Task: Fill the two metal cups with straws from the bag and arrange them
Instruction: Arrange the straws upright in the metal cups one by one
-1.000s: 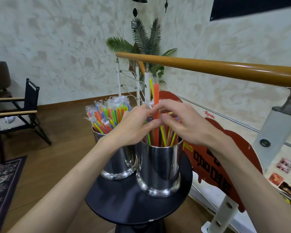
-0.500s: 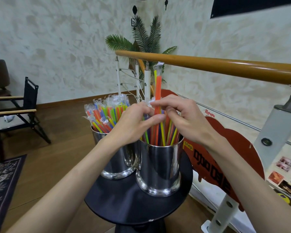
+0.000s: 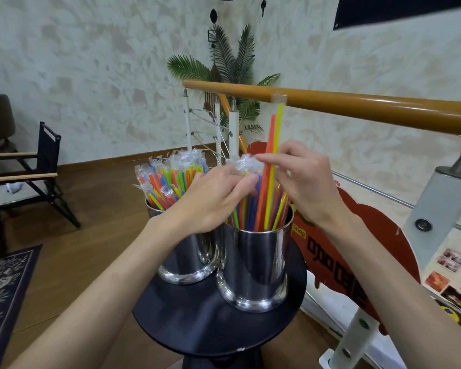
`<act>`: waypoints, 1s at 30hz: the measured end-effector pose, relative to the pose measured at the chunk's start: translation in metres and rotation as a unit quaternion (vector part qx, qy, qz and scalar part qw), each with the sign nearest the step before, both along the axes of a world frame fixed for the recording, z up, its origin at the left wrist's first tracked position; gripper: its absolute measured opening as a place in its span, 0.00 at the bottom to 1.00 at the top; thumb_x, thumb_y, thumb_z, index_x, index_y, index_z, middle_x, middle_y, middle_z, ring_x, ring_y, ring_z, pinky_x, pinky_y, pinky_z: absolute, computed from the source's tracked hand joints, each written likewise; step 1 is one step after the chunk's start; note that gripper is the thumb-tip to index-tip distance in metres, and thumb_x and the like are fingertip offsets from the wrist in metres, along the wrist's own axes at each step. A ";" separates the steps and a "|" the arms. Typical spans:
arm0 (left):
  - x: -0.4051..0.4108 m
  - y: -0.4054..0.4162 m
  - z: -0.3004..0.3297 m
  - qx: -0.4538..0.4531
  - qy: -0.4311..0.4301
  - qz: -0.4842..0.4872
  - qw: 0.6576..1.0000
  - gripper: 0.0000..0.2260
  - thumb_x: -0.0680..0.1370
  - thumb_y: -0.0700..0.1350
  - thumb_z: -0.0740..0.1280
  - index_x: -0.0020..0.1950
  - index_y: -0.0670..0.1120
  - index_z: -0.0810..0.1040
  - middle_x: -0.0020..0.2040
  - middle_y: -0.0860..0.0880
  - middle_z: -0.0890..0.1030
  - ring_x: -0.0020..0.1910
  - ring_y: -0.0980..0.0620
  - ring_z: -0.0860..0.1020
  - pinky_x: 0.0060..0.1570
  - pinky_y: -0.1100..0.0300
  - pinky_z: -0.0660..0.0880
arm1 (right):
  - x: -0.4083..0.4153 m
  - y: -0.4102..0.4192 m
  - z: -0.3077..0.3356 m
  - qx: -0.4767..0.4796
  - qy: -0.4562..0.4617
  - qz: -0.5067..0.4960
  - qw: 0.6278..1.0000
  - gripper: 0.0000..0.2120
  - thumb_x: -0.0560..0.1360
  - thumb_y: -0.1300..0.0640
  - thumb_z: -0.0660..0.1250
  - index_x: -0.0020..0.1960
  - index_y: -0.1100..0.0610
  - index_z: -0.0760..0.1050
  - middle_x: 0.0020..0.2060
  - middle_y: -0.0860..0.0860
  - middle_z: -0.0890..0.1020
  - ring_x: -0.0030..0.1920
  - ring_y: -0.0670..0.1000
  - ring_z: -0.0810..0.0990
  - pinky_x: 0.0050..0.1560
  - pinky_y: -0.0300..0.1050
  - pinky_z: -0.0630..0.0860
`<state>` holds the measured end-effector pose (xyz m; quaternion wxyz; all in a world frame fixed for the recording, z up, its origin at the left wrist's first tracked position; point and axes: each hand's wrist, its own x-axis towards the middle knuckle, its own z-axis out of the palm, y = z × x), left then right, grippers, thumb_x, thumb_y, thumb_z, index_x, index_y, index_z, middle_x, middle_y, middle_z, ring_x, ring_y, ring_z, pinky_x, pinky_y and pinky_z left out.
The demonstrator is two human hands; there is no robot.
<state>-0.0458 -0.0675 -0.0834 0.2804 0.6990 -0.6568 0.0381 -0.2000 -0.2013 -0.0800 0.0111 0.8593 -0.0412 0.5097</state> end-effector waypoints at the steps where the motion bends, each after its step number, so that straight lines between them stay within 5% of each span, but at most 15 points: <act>1: 0.002 0.000 0.000 -0.006 0.007 -0.002 1.000 0.30 0.80 0.66 0.45 0.52 0.54 0.83 0.49 0.51 0.77 0.53 0.53 0.74 0.59 0.43 0.70 | -0.003 -0.002 0.002 -0.008 -0.029 -0.018 0.999 0.14 0.73 0.72 0.71 0.56 0.63 0.84 0.42 0.57 0.81 0.42 0.53 0.79 0.45 0.38 0.74; 7: 0.005 0.003 0.001 -0.031 0.009 -0.007 0.999 0.05 0.83 0.49 0.62 0.52 0.56 0.77 0.54 0.54 0.75 0.55 0.53 0.75 0.60 0.42 0.71 | -0.019 -0.007 0.025 -0.003 -0.162 -0.043 0.986 0.10 0.76 0.62 0.73 0.57 0.62 0.84 0.43 0.60 0.84 0.44 0.58 0.83 0.47 0.47 0.78; 12: 0.002 0.005 0.003 -0.070 0.012 -0.017 0.997 0.04 0.82 0.45 0.65 0.52 0.55 0.77 0.55 0.56 0.72 0.56 0.55 0.73 0.60 0.44 0.72 | -0.017 0.014 0.029 0.118 -0.139 0.057 0.982 0.11 0.77 0.60 0.73 0.58 0.61 0.83 0.45 0.59 0.81 0.44 0.45 0.77 0.45 0.33 0.73; 15: 0.000 0.008 0.005 -0.075 0.011 -0.016 0.997 0.06 0.81 0.45 0.66 0.54 0.56 0.73 0.55 0.55 0.71 0.54 0.54 0.73 0.60 0.46 0.71 | -0.013 0.023 0.027 0.214 -0.113 0.130 0.962 0.10 0.76 0.59 0.74 0.57 0.59 0.83 0.47 0.57 0.77 0.49 0.51 0.79 0.48 0.34 0.75; 19: 0.001 0.010 0.007 -0.081 0.044 -0.014 0.996 0.09 0.79 0.44 0.68 0.56 0.54 0.72 0.58 0.53 0.69 0.55 0.57 0.74 0.58 0.54 0.73 | -0.015 0.028 0.029 0.280 -0.058 0.082 0.955 0.02 0.77 0.54 0.74 0.45 0.51 0.84 0.39 0.52 0.84 0.39 0.48 0.82 0.38 0.40 0.75; 23: 0.001 0.010 0.007 -0.083 0.047 -0.019 0.995 0.16 0.77 0.44 0.71 0.61 0.51 0.68 0.60 0.52 0.68 0.56 0.59 0.74 0.56 0.58 0.73 | -0.008 0.024 0.018 0.285 0.063 0.009 0.956 0.12 0.75 0.49 0.75 0.38 0.58 0.84 0.30 0.54 0.82 0.31 0.51 0.78 0.33 0.47 0.71; 30: -0.005 0.010 0.006 -0.136 0.137 -0.051 0.980 0.32 0.75 0.57 0.68 0.75 0.56 0.57 0.65 0.57 0.71 0.62 0.64 0.73 0.60 0.65 0.71 | 0.013 0.028 -0.012 0.266 0.309 -0.063 0.911 0.19 0.73 0.44 0.76 0.30 0.50 0.73 0.24 0.47 0.73 0.27 0.45 0.72 0.34 0.45 0.68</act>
